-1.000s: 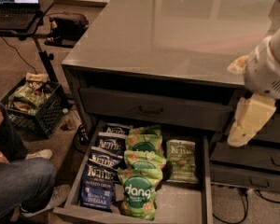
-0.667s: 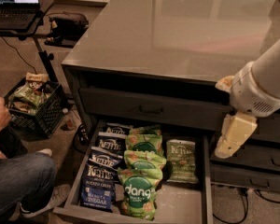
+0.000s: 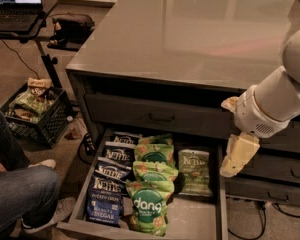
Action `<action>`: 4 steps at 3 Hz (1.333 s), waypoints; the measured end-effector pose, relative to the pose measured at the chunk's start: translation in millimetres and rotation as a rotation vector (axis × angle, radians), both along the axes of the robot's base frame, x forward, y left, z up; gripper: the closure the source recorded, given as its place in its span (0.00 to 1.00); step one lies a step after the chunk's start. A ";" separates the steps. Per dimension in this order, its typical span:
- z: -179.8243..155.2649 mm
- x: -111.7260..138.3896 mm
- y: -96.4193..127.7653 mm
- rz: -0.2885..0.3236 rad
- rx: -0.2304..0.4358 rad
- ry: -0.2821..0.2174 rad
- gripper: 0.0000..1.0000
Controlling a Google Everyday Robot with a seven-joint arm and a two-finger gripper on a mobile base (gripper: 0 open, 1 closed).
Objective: Pick green jalapeno chip bag from middle drawer and place on counter
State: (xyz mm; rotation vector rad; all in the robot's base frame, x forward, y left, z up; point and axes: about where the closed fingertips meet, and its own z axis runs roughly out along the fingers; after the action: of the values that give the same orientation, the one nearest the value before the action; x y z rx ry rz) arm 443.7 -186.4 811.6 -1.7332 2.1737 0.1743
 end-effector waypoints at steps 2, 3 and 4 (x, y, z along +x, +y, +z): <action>-53.2 -6.8 -5.0 -0.034 0.020 0.015 0.00; -98.0 -4.0 -10.4 -0.050 0.025 0.018 0.00; -142.3 -2.8 -14.5 -0.063 0.039 0.039 0.00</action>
Offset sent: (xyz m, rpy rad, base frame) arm -0.0058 -0.0143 -0.1131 0.0312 0.0100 -0.0786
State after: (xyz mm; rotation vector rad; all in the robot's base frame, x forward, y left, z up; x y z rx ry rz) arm 440.8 -200.9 669.3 -1.6509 2.2348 0.2340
